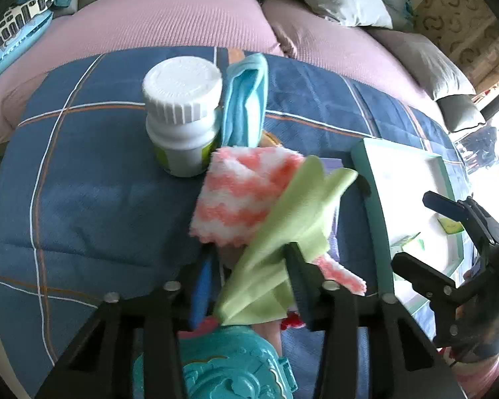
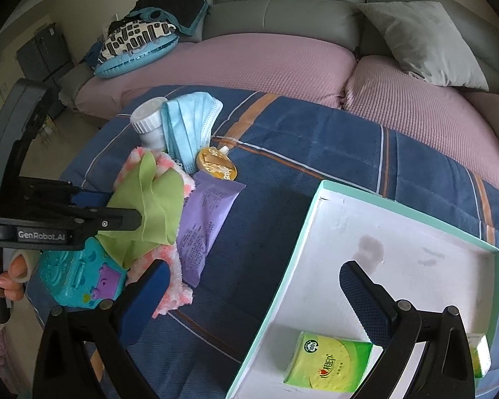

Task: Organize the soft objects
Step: 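Grasp the lime-green glove with the left gripper and lift it, then grasp the pink-white fluffy cloth with the right gripper while the left gripper holds the glove, then carry the fluffy cloth and glove over the white tray with both grippers, then open both grippers to drop the glove and fluffy cloth into the tray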

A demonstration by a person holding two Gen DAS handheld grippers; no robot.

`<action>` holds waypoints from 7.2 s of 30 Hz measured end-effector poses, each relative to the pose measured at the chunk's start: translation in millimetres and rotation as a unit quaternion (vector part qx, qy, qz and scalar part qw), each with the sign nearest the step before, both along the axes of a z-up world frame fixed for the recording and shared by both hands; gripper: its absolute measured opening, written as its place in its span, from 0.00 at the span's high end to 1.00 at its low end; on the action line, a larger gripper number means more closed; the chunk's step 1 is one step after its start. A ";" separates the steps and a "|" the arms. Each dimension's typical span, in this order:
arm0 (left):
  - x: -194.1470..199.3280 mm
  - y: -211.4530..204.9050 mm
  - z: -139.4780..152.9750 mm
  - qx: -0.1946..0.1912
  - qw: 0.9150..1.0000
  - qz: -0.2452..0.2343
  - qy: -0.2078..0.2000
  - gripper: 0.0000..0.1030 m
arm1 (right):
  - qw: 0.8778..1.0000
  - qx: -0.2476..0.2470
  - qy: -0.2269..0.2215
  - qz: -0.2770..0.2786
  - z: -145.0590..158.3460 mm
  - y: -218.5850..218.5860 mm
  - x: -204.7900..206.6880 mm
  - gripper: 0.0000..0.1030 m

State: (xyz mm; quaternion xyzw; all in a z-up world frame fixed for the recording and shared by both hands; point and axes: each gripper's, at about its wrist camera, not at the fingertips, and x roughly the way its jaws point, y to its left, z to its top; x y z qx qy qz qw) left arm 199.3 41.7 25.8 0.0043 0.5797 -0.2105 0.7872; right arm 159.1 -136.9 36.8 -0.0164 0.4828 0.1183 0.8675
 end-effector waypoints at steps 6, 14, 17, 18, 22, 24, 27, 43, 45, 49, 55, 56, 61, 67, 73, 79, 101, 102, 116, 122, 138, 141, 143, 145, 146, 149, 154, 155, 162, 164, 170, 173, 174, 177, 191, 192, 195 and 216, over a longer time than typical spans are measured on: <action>-2.5 -8.9 5.8 0.006 1.000 -0.015 -0.026 0.79 | 1.000 -0.006 0.004 0.000 -1.3 1.0 -0.5 0.00; -12.4 -3.6 17.6 -0.020 0.998 -0.018 -0.055 0.92 | 1.000 -0.013 0.010 0.002 -1.9 3.8 -1.9 0.00; -19.5 1.4 23.4 -0.033 0.997 -0.018 -0.063 0.93 | 1.000 -0.018 0.011 0.004 -1.3 4.9 -2.4 0.00; -21.4 3.6 25.9 -0.041 0.997 -0.015 -0.067 0.93 | 1.000 -0.019 0.011 0.003 -1.0 4.9 -2.3 0.00; -25.4 16.8 34.9 -0.074 0.994 0.005 -0.079 0.94 | 1.000 -0.013 0.011 0.002 2.1 5.4 -1.5 0.00; -26.8 25.0 39.1 -0.095 0.992 0.020 -0.085 0.95 | 1.000 -0.013 0.010 0.003 4.1 7.2 -0.7 0.00; -27.9 36.2 44.3 -0.125 0.987 0.043 -0.095 0.96 | 1.000 -0.017 0.007 0.007 6.9 11.1 0.4 0.00; -43.7 120.7 83.9 -0.215 0.945 0.172 -0.177 0.96 | 0.999 -0.006 -0.006 0.037 19.5 49.7 13.0 0.03; -45.5 130.2 85.1 -0.216 0.941 0.184 -0.184 0.96 | 0.999 -0.003 -0.007 0.047 19.4 59.0 15.6 0.06; -45.1 141.4 80.9 -0.218 0.938 0.198 -0.183 0.96 | 0.998 0.012 0.002 0.068 14.6 79.6 24.0 0.10; -44.8 148.4 65.9 -0.219 0.939 0.209 -0.165 0.96 | 0.994 0.032 0.030 0.104 -2.6 114.5 35.1 0.23; -45.8 149.6 64.6 -0.219 0.939 0.210 -0.163 0.96 | 0.993 0.031 0.034 0.110 -5.5 119.7 35.9 0.25; -44.8 152.7 58.1 -0.219 0.939 0.212 -0.158 0.96 | 0.989 0.045 0.056 0.130 -14.5 134.9 43.8 0.39; -44.9 163.0 54.2 -0.214 0.937 0.226 -0.159 0.96 | 0.987 0.065 0.075 0.130 -18.5 126.0 48.4 0.43; -45.7 182.3 53.2 -0.205 0.930 0.255 -0.170 0.96 | 0.983 0.067 0.105 0.135 -32.2 104.1 37.5 0.43; -49.8 192.0 52.4 -0.199 0.926 0.270 -0.172 0.96 | 0.981 0.049 0.120 0.144 -44.9 100.9 24.7 0.50; -58.3 165.1 65.3 -0.217 0.926 0.263 -0.161 0.96 | 0.970 0.219 0.051 0.091 0.6 38.1 -13.0 0.89; -59.5 162.4 69.5 -0.218 0.926 0.262 -0.164 0.96 | 0.967 0.234 0.047 0.089 2.5 37.8 -10.9 0.89; -75.4 115.4 140.7 -0.217 0.924 0.221 -0.224 0.96 | 0.942 0.321 -0.092 0.045 83.4 -12.6 -46.1 0.89; -78.5 82.5 167.5 -0.224 0.924 0.186 -0.247 0.96 | 0.943 0.295 -0.153 -0.008 108.6 -55.8 -70.1 0.89; -63.5 -54.4 176.2 -0.238 0.943 0.063 -0.224 0.96 | 0.935 0.205 -0.216 -0.194 114.4 -178.0 -123.2 0.89; -63.3 -82.1 171.2 -0.237 0.947 0.037 -0.214 0.96 | 0.930 0.197 -0.217 -0.221 109.1 -196.9 -129.2 0.89; -63.4 -96.8 167.7 -0.236 0.949 0.025 -0.209 0.96 | 0.927 0.191 -0.217 -0.238 105.1 -208.3 -132.1 0.89; -63.3 -113.5 163.3 -0.234 0.951 0.012 -0.200 0.96 | 0.925 0.186 -0.216 -0.249 101.4 -213.9 -132.8 0.89; -63.6 -120.2 161.5 -0.233 0.952 0.007 -0.197 0.96 | 0.925 0.184 -0.215 -0.255 99.0 -218.4 -133.8 0.89; -62.3 -139.3 153.6 -0.225 0.956 -0.007 -0.188 0.96 | 0.925 0.171 -0.206 -0.271 91.7 -226.9 -132.7 0.89; -58.9 -165.2 136.1 -0.216 0.961 -0.022 -0.171 0.96 | 0.925 0.163 -0.191 -0.285 79.1 -236.9 -130.8 0.89; -57.9 -170.6 131.6 -0.213 0.962 -0.024 -0.170 0.96 | 0.925 0.163 -0.189 -0.285 76.7 -238.1 -129.3 0.89; -41.5 -197.0 78.8 -0.189 0.974 -0.015 -0.124 0.96 | 0.940 0.151 -0.137 -0.274 45.5 -233.9 -108.1 0.89; -38.4 -201.1 57.1 -0.181 0.979 -0.008 -0.099 0.96 | 0.947 0.131 -0.112 -0.272 33.6 -230.1 -98.6 0.89; -38.1 -202.6 14.5 -0.146 0.988 0.011 -0.056 0.96 | 0.959 0.105 -0.063 -0.256 7.2 -221.4 -84.5 0.88; -38.5 -202.7 2.0 -0.127 0.991 0.017 -0.049 0.96 | 0.962 0.097 -0.046 -0.249 0.2 -215.4 -81.2 0.86; -39.0 -203.1 -1.5 -0.120 0.992 0.018 -0.047 0.96 | 0.964 0.089 -0.039 -0.247 -2.5 -212.1 -79.3 0.86; -40.8 -204.3 -10.1 -0.094 0.994 0.022 -0.046 0.96 | 0.967 0.076 -0.018 -0.241 -11.6 -206.4 -73.6 0.86; -51.0 -199.1 -15.3 -0.024 0.996 0.045 -0.074 0.64 | 0.969 0.037 -0.010 -0.244 -7.1 -193.7 -73.1 0.71; -52.1 -198.2 -14.7 -0.023 0.996 0.046 -0.076 0.61 | 0.969 0.034 -0.012 -0.245 -5.8 -192.6 -73.3 0.71; -54.1 -194.4 -12.5 -0.024 0.995 0.048 -0.080 0.58 | 0.969 0.026 -0.014 -0.244 -3.4 -190.0 -73.6 0.67; -58.7 -171.3 -3.4 -0.011 0.991 0.073 -0.110 0.23 | 0.967 0.001 -0.006 -0.254 -6.1 -183.3 -74.0 0.25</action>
